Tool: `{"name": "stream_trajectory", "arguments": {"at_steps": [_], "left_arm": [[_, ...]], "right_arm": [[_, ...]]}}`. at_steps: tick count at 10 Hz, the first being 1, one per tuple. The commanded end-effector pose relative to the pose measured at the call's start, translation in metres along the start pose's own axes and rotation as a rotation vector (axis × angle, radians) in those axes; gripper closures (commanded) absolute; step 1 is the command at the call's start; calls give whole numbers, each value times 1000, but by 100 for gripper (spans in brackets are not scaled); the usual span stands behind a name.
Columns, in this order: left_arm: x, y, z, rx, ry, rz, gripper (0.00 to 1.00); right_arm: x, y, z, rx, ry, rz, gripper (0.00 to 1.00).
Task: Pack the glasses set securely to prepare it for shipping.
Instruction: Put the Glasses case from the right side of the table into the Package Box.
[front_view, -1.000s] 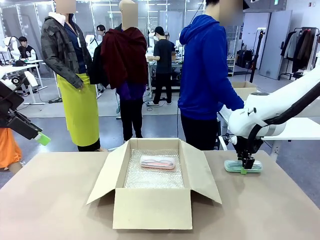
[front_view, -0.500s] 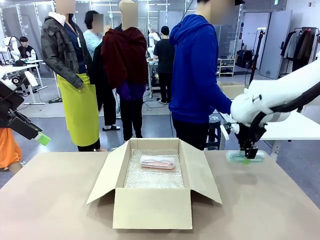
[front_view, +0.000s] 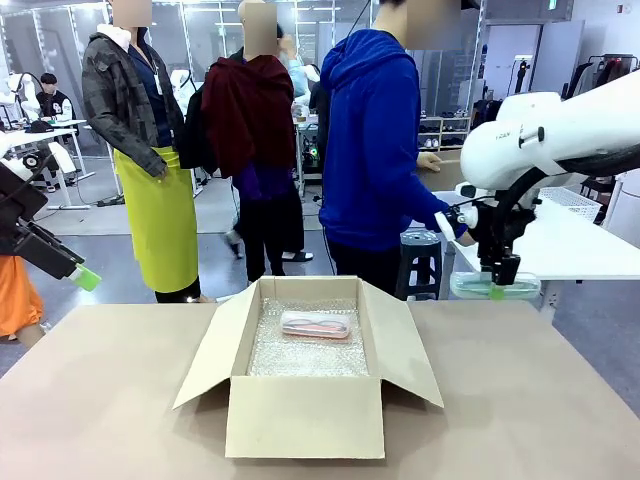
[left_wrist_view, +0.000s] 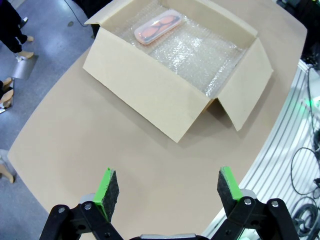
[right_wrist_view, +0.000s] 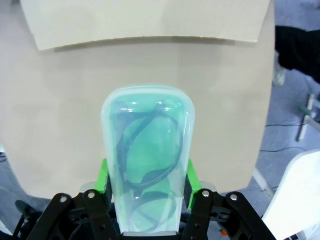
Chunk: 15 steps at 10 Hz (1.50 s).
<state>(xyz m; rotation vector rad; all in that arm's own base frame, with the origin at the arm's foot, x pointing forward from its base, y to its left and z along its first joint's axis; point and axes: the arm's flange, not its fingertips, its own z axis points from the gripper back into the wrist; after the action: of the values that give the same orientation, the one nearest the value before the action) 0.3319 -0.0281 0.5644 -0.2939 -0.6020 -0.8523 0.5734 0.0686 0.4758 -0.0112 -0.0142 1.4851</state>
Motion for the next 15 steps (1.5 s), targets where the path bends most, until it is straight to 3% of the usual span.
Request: {"name": "stream_trajectory", "arguments": {"at_steps": [1, 5, 9, 12, 15], "left_arm": [[-1, 2, 3, -16, -17, -12, 0], [-1, 2, 3, -16, -17, -12, 0], [-1, 2, 3, -16, -17, -12, 0], [-1, 2, 3, -16, -17, -12, 0], [-1, 2, 3, -16, -17, -12, 0]], "right_arm": [[51, 13, 2, -16, 3, -18, 59], [199, 13, -2, -29, 38, 17, 59], [290, 15, -45, -9, 22, 47, 59], [327, 22, -74, 27, -32, 44, 59], [335, 22, -99, 78, -44, 55, 59]]}}
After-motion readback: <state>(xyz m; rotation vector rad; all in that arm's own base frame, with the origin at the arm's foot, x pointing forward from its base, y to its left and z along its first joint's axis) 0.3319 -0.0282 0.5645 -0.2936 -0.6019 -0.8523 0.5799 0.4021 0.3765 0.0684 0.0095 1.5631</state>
